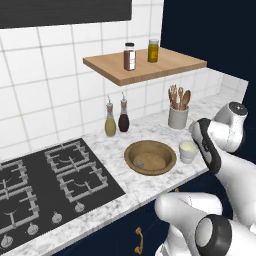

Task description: Grab a lemon wedge from the fridge and one ice cube from the ice bowl, and put them in the glass of lemonade.

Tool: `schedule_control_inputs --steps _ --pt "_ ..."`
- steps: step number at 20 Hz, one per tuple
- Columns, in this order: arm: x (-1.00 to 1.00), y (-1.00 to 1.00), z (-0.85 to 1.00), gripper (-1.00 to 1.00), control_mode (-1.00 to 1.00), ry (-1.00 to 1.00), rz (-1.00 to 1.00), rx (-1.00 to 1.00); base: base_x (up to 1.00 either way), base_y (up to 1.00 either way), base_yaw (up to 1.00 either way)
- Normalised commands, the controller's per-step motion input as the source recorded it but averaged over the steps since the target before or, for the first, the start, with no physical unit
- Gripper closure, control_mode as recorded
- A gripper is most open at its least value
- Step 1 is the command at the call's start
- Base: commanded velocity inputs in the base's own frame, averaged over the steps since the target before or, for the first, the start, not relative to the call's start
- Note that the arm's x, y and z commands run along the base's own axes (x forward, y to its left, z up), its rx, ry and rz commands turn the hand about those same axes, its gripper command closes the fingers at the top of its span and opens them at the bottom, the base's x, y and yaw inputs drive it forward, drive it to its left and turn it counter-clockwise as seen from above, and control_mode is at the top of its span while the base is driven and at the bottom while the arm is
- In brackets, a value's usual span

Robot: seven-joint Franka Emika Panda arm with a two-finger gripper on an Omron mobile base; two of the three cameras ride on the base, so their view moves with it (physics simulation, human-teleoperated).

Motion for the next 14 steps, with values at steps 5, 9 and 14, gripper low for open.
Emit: schedule_control_inputs --steps 5,9,14 --pt "-0.87 0.59 0.61 -1.00 -1.00 0.03 0.07 0.00 0.00 0.00 0.00" --pt "-0.72 0.92 0.57 -1.00 -1.00 0.06 0.14 -0.05 0.00 0.00 0.00" --pt "-0.87 0.73 0.48 -1.00 -1.00 -0.02 0.05 -0.11 0.00 0.00 0.00"
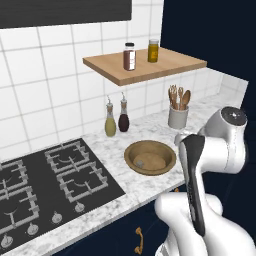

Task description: Grab a lemon wedge from the fridge and one ice cube from the ice bowl, and put them in the glass of lemonade.

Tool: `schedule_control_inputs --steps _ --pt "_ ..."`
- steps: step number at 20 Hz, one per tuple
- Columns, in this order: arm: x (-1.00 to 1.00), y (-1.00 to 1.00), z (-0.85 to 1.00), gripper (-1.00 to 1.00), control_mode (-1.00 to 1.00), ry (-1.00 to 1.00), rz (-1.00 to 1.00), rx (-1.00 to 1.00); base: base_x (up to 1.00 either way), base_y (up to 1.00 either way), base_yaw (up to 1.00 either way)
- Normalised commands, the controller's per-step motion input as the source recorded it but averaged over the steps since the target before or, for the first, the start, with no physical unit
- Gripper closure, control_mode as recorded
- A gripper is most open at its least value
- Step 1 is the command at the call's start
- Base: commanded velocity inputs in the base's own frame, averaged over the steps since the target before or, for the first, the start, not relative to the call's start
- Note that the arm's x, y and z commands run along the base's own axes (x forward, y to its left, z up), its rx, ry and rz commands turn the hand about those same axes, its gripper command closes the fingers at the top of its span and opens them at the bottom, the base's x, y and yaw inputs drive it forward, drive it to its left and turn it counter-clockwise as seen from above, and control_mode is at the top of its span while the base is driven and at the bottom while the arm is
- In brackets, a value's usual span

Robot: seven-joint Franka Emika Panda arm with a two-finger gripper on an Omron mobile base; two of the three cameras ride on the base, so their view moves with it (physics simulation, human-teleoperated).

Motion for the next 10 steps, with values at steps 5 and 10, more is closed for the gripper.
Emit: schedule_control_inputs --steps 5,10 --pt "-0.44 0.16 0.27 -1.00 -1.00 -0.15 0.02 0.00 0.00 0.00 0.00" --pt "0.00 0.00 0.00 -1.00 -1.00 0.00 0.00 0.00 0.00 0.00 0.00"
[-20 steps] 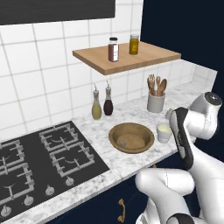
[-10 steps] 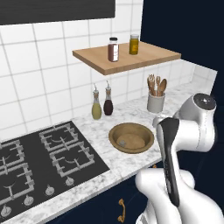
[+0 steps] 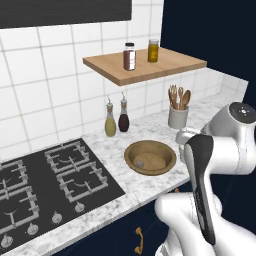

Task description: Grab a lemon wedge from the fridge and one ice cube from the ice bowl, and put them in the glass of lemonade.

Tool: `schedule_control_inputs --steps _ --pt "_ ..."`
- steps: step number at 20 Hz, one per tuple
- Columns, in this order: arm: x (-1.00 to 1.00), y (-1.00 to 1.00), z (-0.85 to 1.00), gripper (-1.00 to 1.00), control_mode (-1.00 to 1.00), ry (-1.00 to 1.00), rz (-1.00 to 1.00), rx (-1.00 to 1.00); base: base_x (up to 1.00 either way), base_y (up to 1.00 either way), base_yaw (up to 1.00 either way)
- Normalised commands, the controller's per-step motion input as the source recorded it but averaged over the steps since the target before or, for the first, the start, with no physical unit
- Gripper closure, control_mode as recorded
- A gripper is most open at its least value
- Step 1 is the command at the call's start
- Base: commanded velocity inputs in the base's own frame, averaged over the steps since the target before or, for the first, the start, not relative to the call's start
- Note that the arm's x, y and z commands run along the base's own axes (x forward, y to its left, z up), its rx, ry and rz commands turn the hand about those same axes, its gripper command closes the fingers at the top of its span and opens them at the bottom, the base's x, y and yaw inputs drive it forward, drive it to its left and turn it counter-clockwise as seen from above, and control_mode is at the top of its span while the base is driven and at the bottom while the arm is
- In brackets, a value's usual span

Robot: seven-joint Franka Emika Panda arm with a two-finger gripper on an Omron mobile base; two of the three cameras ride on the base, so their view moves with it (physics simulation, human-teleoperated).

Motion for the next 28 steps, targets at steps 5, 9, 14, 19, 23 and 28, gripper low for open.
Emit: schedule_control_inputs --steps 5,9,14,19,23,28 --pt "-0.08 0.00 0.00 -1.00 1.00 -0.03 0.00 0.00 -0.37 0.04 0.00" --pt "0.00 0.00 0.00 -1.00 1.00 0.00 0.00 0.00 -1.00 0.05 -0.04" --pt "0.00 0.00 0.00 -1.00 1.00 0.00 0.00 0.00 -0.99 0.30 -0.47" --pt "0.00 0.00 0.00 -1.00 1.00 0.00 0.00 0.00 -0.63 0.14 -0.85" --pt "0.00 0.00 0.00 -1.00 1.00 0.00 0.00 0.00 -0.61 0.00 -0.82" --pt "0.00 0.00 0.00 -1.00 1.00 0.00 0.00 0.00 -0.86 -0.17 -0.61"
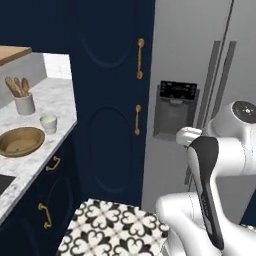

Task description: Grab a lemon wedge from the fridge and one ice cube from the ice bowl, and put them in the glass of lemonade.

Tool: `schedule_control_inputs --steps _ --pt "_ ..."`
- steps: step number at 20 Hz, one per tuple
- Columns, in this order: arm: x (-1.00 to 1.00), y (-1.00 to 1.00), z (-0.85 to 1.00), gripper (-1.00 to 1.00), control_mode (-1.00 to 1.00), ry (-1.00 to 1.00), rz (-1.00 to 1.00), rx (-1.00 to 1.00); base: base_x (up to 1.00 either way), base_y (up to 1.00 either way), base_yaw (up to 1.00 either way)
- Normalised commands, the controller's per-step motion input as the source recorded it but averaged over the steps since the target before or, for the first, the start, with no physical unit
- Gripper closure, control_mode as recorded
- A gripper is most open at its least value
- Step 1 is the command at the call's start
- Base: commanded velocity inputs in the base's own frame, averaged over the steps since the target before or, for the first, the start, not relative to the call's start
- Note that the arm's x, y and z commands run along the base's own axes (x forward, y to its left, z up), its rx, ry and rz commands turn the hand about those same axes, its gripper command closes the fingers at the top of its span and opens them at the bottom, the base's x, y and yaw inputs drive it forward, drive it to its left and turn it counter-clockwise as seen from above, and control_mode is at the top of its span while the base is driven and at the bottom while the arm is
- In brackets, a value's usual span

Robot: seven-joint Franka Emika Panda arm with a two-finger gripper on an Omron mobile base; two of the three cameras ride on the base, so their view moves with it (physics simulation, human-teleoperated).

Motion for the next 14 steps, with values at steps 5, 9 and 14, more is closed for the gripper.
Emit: schedule_control_inputs --steps 5,9,14 --pt "0.00 0.00 0.00 -1.00 1.00 0.00 0.00 0.00 0.14 -0.47 -0.61" --pt "0.00 0.00 0.00 -1.00 1.00 0.00 0.00 0.00 0.68 -0.23 -0.29" --pt "0.00 0.00 0.00 -1.00 1.00 0.00 0.00 0.00 0.61 -0.03 -0.01"
